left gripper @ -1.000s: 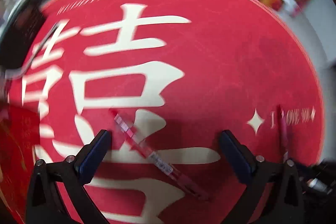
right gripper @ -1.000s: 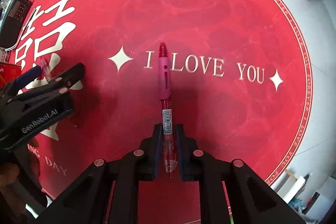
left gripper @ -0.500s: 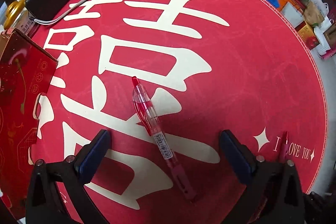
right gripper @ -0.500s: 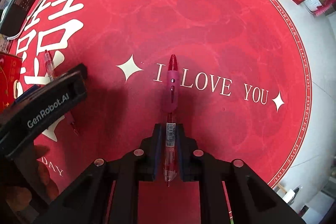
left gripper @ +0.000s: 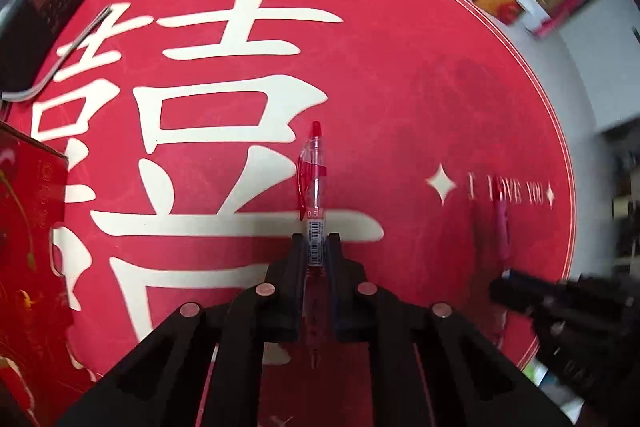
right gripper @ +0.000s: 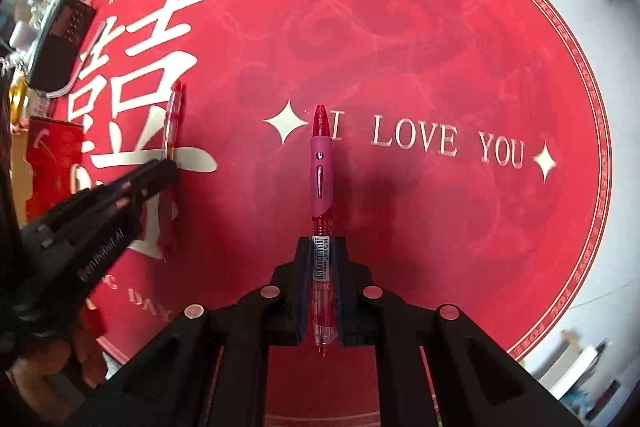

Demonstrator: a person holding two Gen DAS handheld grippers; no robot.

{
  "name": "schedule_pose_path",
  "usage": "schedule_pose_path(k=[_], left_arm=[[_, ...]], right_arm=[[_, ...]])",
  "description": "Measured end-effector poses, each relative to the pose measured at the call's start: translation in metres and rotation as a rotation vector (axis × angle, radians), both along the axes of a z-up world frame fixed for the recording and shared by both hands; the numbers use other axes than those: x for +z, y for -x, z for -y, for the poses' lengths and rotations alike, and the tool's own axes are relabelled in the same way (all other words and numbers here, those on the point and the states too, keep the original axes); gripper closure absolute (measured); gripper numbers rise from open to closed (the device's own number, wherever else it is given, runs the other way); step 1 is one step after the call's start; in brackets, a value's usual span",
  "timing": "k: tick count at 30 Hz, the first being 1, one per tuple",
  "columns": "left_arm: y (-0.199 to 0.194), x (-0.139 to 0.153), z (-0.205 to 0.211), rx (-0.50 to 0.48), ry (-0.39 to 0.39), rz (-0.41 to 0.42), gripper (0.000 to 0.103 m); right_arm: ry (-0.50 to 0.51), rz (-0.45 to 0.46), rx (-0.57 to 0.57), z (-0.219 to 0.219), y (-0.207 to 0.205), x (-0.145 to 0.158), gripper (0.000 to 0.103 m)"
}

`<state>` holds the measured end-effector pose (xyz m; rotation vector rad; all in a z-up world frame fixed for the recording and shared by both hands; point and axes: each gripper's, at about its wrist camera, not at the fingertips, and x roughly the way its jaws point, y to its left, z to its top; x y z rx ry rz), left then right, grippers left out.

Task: Organize rigid objects
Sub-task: 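Carry both pink pens over the cardboard box and lower them inside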

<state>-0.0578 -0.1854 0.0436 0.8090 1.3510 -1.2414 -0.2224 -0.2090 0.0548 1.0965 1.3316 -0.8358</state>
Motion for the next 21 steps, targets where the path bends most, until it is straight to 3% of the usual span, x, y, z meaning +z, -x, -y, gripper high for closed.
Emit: schedule_pose_path(k=[7,10,21], left_arm=[[-0.015,0.013,-0.013,-0.022,0.014,0.002,0.093],[-0.021,0.017,-0.040,-0.030,0.031,0.014,0.093],[-0.026,0.046,-0.067,0.015,0.062,0.018,0.093]], right_arm=[[-0.022,0.019,-0.045,-0.011,0.004,0.009,0.092],[-0.023,0.025,-0.051,-0.013,0.002,0.017,0.092],[0.020,0.038,0.007,-0.024,-0.024,0.050,0.092]])
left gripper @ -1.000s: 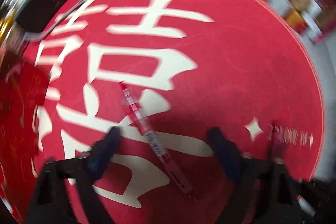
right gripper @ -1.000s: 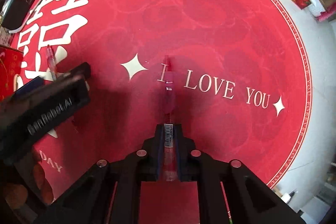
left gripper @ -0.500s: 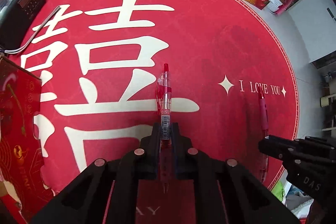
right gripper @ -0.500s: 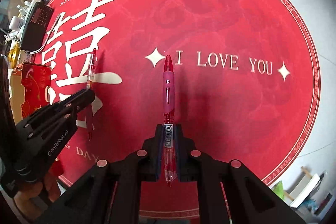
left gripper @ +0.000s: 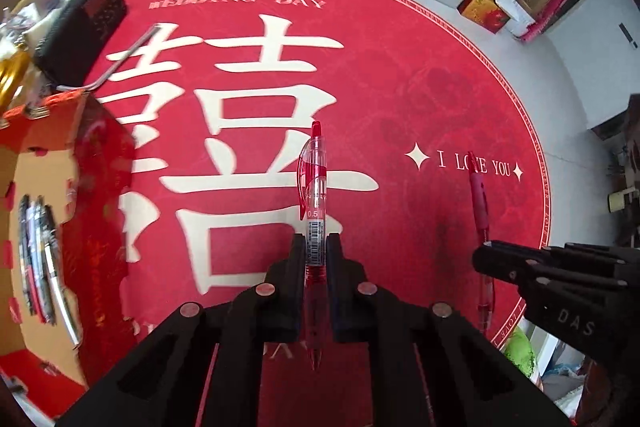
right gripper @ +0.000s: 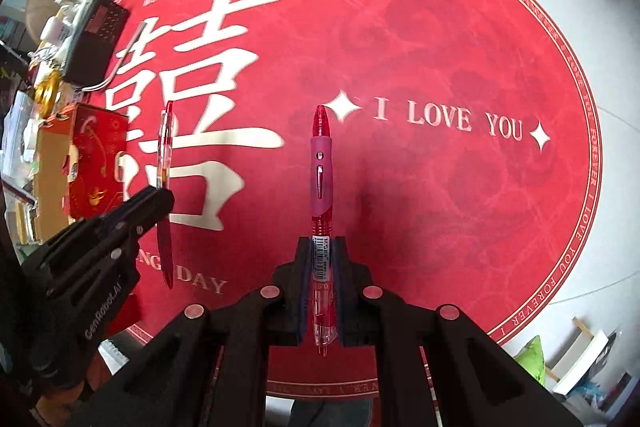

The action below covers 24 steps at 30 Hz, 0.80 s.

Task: Organize rigid objects
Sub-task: 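Carry both pink pens over the cardboard box and lower them inside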

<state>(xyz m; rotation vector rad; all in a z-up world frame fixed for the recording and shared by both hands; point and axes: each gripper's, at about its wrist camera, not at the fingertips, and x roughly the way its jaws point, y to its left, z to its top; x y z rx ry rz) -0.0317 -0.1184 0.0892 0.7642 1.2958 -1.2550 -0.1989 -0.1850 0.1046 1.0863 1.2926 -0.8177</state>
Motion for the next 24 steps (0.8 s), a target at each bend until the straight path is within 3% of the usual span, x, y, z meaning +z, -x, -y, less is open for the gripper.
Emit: schedule_pose_path(k=[10,24], left_arm=[[-0.057,0.031,-0.035,0.127,0.018,0.024,0.093],[-0.172,0.045,-0.118,0.355,-0.036,0.103,0.093]], right_arm=[[0.042,0.051,0.115,-0.024,-0.075,0.035,0.092],[0.039,0.143,0.338,-0.087,-0.210,0.060,0.092]])
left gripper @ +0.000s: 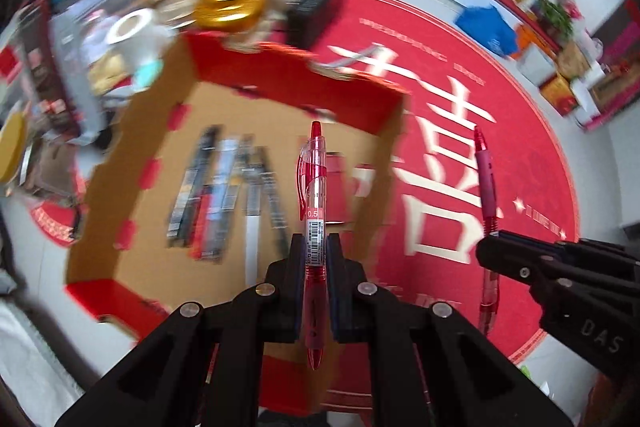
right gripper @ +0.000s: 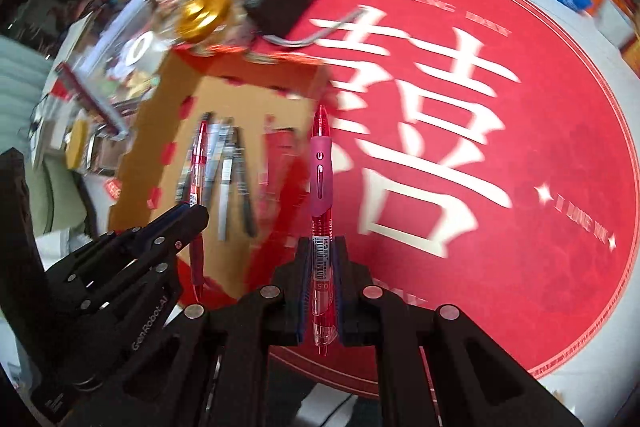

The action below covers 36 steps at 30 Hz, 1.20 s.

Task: Organize rigid objects
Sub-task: 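Carry both pink pens over the cardboard box and lower them inside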

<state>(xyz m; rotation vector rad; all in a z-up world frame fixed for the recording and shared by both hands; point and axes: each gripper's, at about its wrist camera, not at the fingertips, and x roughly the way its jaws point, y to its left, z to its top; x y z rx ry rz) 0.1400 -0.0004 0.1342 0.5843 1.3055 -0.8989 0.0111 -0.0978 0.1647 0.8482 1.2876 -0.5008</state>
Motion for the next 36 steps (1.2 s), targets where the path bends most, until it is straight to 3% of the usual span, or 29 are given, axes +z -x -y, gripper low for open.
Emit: schedule_pose_path(k=[8,14,23,36], left_arm=[[-0.045,-0.012,-0.039,0.126,-0.057,0.033,0.093],[-0.059,-0.028,-0.052,0.174,-0.091,0.023,0.093],[-0.068,-0.044,-0.049,0.175,-0.129,0.010,0.093],[-0.070,-0.061,-0.041,0.167,-0.167,-0.002,0.093]], right_arm=[[-0.004,0.019,0.129,-0.037,-0.067,-0.004,0.092],[0.029,-0.011,0.191,-0.053,-0.091,-0.015,0.092],[0.047,-0.074,0.208,-0.049,-0.096,-0.034,0.092],[0.042,-0.096,0.201,-0.040,-0.099,-0.050,0.092]])
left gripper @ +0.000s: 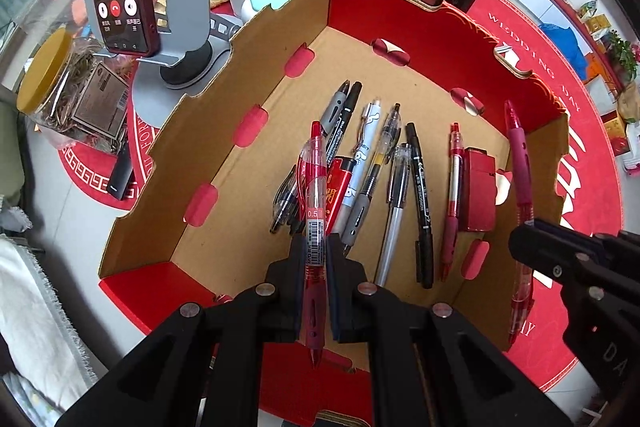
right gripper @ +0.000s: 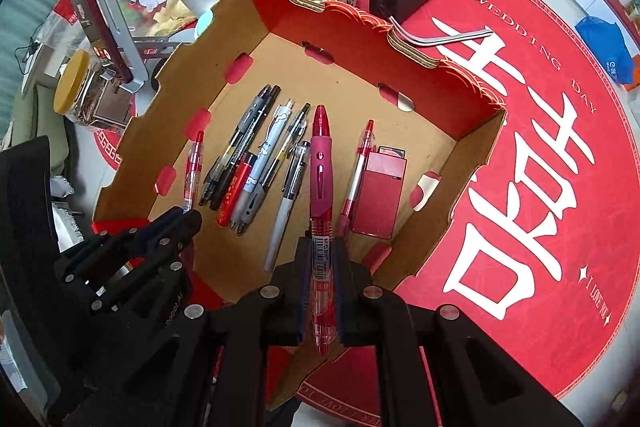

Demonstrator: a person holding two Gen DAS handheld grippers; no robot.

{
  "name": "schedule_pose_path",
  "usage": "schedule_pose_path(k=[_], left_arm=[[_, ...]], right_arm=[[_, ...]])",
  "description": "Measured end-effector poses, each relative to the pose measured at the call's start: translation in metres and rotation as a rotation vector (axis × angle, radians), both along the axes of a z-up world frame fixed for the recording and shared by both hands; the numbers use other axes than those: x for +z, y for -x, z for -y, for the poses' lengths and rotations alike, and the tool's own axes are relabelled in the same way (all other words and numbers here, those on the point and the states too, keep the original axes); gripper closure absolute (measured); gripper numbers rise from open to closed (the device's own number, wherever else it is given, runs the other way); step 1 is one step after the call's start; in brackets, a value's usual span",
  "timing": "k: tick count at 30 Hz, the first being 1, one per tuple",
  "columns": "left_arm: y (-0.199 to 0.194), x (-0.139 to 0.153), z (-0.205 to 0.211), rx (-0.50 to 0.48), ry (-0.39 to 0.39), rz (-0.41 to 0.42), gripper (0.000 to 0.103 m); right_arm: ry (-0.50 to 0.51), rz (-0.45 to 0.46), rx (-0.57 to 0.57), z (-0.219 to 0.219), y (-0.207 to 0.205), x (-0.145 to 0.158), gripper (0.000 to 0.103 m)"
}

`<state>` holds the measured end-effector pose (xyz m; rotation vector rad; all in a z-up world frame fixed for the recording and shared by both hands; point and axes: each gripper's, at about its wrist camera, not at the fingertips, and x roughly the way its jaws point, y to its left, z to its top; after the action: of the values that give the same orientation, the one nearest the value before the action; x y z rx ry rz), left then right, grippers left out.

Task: Organize rigid objects
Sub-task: 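Carry both pink pens over the cardboard box and lower them inside, then open both grippers to release the pink pens in the box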

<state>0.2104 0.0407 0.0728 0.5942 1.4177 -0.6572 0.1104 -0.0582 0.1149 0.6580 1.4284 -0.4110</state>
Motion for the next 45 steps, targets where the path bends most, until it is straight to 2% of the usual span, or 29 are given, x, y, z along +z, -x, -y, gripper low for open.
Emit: schedule_pose_path(k=[45], left_arm=[[-0.002,-0.020,0.023,-0.018,-0.033,-0.016,0.093]], right_arm=[[-0.022,-0.031,-0.002,0.014,-0.004,-0.025,0.092]])
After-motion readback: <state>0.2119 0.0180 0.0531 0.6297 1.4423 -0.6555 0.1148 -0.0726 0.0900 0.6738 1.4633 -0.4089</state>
